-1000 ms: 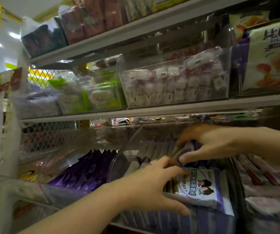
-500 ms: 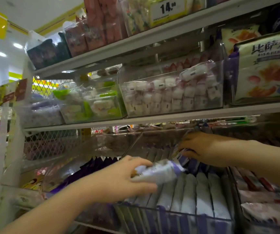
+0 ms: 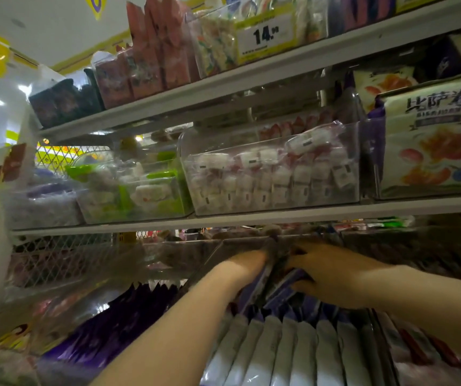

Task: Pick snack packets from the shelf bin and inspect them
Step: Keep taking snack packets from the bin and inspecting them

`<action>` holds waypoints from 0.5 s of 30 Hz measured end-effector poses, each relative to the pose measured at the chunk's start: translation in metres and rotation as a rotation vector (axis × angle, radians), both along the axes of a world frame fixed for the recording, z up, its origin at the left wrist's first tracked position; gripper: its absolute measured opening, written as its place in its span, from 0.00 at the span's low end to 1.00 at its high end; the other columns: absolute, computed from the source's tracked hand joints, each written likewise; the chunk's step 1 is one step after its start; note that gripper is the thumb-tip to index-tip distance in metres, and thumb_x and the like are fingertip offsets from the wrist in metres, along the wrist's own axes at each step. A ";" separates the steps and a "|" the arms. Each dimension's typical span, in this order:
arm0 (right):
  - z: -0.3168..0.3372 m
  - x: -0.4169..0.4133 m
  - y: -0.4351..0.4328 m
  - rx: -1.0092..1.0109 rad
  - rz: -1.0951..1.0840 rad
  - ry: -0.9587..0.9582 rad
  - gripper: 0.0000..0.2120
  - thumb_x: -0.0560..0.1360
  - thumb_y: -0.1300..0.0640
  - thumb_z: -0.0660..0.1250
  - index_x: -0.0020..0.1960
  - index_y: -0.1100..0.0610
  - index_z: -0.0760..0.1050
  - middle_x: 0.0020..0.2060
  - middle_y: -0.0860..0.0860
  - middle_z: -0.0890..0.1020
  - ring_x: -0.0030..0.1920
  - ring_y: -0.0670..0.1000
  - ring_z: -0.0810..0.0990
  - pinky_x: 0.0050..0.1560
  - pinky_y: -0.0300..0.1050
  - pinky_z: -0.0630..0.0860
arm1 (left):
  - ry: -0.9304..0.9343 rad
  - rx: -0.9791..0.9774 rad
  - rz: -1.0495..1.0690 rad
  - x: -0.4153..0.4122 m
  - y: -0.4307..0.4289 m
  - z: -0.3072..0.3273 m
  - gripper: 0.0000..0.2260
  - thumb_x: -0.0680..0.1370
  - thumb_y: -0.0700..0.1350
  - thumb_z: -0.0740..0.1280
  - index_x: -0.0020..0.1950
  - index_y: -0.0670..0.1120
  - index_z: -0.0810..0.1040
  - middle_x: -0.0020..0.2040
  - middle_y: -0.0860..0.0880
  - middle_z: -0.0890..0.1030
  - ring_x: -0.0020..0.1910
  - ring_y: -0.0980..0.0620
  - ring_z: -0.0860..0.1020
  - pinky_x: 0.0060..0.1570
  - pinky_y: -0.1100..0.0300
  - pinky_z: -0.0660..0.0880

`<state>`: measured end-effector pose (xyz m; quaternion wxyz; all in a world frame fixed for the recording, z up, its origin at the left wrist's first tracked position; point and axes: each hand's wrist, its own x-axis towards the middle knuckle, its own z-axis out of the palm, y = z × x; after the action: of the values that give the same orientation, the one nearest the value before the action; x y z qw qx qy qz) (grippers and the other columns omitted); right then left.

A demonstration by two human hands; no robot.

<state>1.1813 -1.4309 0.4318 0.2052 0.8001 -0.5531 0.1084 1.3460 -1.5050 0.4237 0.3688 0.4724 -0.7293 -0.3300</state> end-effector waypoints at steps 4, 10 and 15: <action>-0.003 0.003 -0.001 -0.079 -0.019 -0.131 0.22 0.76 0.43 0.65 0.68 0.44 0.68 0.68 0.45 0.70 0.65 0.50 0.71 0.65 0.47 0.71 | -0.151 -0.181 -0.066 -0.015 0.001 -0.005 0.24 0.83 0.58 0.50 0.73 0.46 0.69 0.70 0.41 0.72 0.68 0.43 0.71 0.66 0.54 0.67; -0.001 -0.009 0.009 -0.058 -0.073 -0.215 0.41 0.64 0.31 0.68 0.71 0.45 0.61 0.69 0.45 0.67 0.66 0.50 0.69 0.65 0.44 0.70 | -0.261 -0.431 -0.258 0.009 -0.003 -0.041 0.29 0.72 0.66 0.67 0.70 0.65 0.62 0.62 0.68 0.69 0.54 0.81 0.66 0.50 0.81 0.62; 0.000 -0.018 0.012 0.036 -0.172 -0.157 0.49 0.65 0.34 0.71 0.77 0.48 0.53 0.75 0.47 0.62 0.72 0.51 0.64 0.70 0.45 0.66 | -0.519 -0.684 -0.149 0.010 -0.008 -0.041 0.46 0.71 0.62 0.71 0.72 0.71 0.35 0.76 0.52 0.62 0.71 0.48 0.68 0.63 0.56 0.70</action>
<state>1.1635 -1.4189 0.4319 0.1556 0.7424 -0.6359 0.1428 1.3558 -1.5133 0.3830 0.2840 0.3364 -0.8972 0.0347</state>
